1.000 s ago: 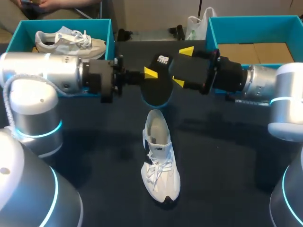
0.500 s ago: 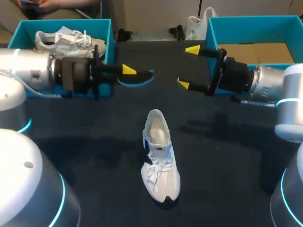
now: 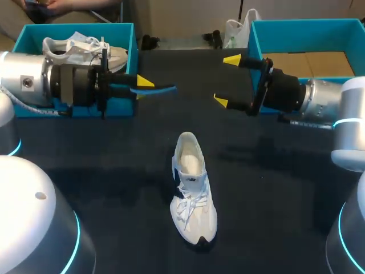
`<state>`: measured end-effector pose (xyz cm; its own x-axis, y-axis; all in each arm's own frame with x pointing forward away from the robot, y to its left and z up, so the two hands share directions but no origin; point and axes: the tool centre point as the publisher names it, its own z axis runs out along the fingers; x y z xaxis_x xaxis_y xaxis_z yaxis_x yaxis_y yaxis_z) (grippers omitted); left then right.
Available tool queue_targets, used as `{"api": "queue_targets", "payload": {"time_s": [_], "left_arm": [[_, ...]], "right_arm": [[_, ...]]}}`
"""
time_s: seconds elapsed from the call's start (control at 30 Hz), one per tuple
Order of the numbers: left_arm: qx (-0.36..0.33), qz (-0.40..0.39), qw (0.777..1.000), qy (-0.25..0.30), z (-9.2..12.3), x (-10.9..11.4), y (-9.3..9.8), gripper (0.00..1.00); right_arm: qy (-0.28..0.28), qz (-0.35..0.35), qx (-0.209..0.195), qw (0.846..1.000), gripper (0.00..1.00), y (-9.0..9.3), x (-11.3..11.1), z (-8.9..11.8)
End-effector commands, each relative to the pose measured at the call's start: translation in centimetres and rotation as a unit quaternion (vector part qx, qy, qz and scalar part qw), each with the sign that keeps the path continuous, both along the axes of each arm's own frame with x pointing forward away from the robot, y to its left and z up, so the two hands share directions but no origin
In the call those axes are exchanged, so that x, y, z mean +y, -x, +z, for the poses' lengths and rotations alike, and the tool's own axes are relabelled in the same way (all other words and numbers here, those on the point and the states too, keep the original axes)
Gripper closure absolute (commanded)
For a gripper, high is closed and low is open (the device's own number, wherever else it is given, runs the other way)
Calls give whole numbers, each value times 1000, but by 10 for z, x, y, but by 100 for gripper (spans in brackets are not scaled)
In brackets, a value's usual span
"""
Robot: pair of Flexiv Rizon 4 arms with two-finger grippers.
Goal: Take the shoe out of the shoebox, open the shoe tongue, remove and reinsert the insole, then place the shoe into the shoebox
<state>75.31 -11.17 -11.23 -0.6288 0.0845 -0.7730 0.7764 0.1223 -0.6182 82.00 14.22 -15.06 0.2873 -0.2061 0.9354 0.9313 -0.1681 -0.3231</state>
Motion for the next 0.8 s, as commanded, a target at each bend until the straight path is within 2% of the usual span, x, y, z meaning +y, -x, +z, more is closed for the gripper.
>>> {"api": "queue_targets", "payload": {"time_s": [0.03,0.13,0.2,0.6,0.8], "left_arm": [[127,19,991,-32,13,-2,-14,100],[222,18,973,-57,21,1,-22,100],[307,5,948,-79,24,3,-26,100],[316,4,946,-80,26,6,-27,100],[447,23,890,-86,15,14,-23,100]], "right_arm": [[1,0,0,1000,0,1,0,0],[1,0,0,1000,0,1,0,0],[1,0,0,1000,0,1,0,0],[1,0,0,1000,0,1,0,0],[1,0,0,1000,0,1,0,0]]}}
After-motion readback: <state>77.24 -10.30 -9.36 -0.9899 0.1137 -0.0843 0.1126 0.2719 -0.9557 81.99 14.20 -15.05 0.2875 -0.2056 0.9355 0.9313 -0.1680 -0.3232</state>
